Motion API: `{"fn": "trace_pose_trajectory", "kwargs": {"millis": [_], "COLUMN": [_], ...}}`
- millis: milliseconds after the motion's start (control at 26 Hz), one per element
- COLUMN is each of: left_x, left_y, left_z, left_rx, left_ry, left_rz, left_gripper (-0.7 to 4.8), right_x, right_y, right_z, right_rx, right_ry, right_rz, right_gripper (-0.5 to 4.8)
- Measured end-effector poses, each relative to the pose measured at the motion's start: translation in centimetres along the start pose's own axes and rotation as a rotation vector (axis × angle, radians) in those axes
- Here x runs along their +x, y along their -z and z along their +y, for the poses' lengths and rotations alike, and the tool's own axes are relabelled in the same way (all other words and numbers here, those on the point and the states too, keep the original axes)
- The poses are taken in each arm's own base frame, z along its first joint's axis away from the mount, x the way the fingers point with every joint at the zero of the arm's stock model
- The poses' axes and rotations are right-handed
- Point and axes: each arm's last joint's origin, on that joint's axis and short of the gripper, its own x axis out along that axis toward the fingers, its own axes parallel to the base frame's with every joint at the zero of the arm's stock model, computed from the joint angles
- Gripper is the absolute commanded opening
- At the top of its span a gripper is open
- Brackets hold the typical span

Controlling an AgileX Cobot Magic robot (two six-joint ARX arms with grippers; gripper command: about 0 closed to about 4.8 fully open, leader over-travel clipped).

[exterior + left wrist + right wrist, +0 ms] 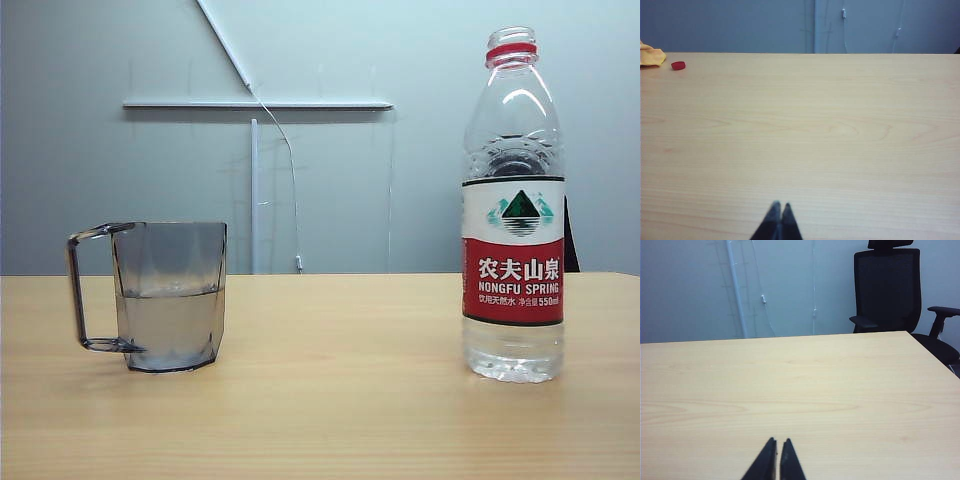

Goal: Pick up the mineral water bottle on the table and pour water into the mug until it's half full.

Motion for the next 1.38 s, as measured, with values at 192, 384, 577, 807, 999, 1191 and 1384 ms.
{"fn": "trace_pose_trajectory", "kwargs": {"millis": [192, 384, 577, 807, 999, 1191, 1384], "left_x": [0.00, 0.00, 0.00, 0.00, 0.00, 0.00, 0.00], "left_y": [0.01, 0.01, 0.01, 0.01, 0.01, 0.00, 0.01], "left_z": [0.00, 0.00, 0.00, 0.00, 0.00, 0.00, 0.00], "left_rx": [0.000, 0.000, 0.000, 0.000, 0.000, 0.000, 0.000], "left_ry": [0.000, 0.000, 0.000, 0.000, 0.000, 0.000, 0.000], "left_rz": [0.000, 0.000, 0.000, 0.000, 0.000, 0.000, 0.000], "left_gripper": [-0.02, -0.02, -0.02, -0.02, -0.02, -0.02, -0.02], "right_x": [-0.01, -0.03, -0.02, -0.01, 0.00, 0.00, 0.00], "right_y": [0.50, 0.70, 0.66, 0.49, 0.08, 0.08, 0.17], "right_z": [-0.03, -0.04, -0.03, -0.02, 0.01, 0.01, 0.01], "right_rx": [-0.001, -0.011, -0.027, -0.027, -0.026, -0.026, -0.026], "right_ry": [0.003, 0.003, 0.003, 0.002, -0.001, -0.002, -0.001], "right_rz": [0.052, 0.072, 0.068, 0.051, 0.008, 0.008, 0.017], "right_gripper": [0.32, 0.32, 0.32, 0.32, 0.32, 0.32, 0.32]}}
